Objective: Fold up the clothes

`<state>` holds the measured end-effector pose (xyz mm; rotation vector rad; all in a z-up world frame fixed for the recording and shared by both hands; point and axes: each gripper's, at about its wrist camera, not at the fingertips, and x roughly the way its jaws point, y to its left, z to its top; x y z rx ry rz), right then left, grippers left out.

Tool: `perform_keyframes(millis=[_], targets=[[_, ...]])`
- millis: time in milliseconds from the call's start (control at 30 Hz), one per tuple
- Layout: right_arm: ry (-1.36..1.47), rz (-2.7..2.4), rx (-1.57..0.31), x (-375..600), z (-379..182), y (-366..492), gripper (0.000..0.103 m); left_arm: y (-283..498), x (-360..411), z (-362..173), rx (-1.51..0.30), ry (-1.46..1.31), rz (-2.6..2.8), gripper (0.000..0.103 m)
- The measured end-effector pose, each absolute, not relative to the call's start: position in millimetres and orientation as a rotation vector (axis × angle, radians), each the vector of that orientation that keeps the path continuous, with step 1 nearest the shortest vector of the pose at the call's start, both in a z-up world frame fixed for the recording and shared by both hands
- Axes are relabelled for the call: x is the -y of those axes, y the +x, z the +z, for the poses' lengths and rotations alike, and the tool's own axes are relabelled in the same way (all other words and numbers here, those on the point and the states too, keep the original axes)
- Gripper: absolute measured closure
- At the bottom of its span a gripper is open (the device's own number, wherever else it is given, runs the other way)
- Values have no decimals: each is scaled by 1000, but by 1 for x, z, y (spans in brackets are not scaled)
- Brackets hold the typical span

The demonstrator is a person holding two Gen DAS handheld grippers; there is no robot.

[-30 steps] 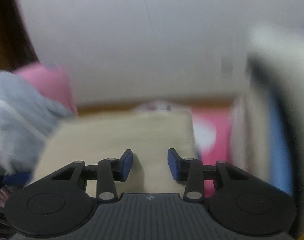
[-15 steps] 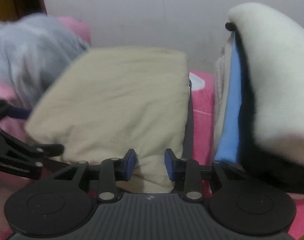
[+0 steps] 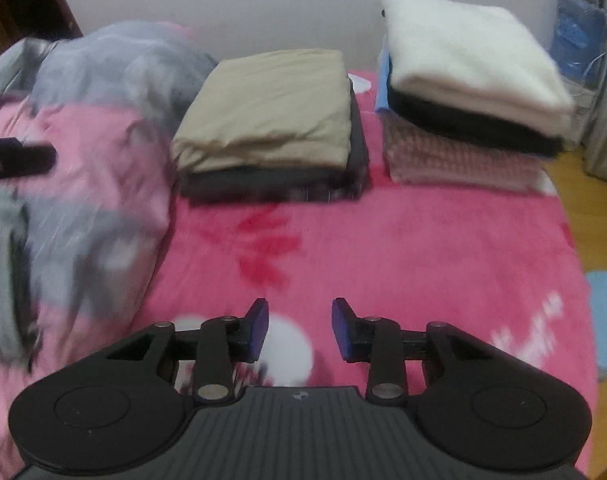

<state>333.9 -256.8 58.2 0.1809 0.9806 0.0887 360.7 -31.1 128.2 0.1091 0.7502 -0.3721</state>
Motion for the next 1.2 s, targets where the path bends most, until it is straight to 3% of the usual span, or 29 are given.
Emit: perform_keyframes(millis=[167, 300, 467, 767, 933, 1200], targets=[[188, -20, -937, 222, 97, 260, 39, 280, -10, 139, -723, -56, -345, 0], [141, -69, -909, 189, 126, 197, 32, 222, -39, 140, -729, -102, -328, 0], [68, -66, -830, 158, 159, 133, 10, 166, -62, 143, -742, -132, -285, 0], [70, -95, -738, 133, 181, 54, 1, 101, -51, 161, -714, -36, -174, 0], [22, -145, -700, 127, 182, 18, 0, 66, -39, 171, -613, 64, -121, 0], [3, -271, -716, 141, 171, -21, 0, 50, -24, 173, -632, 43, -122, 0]])
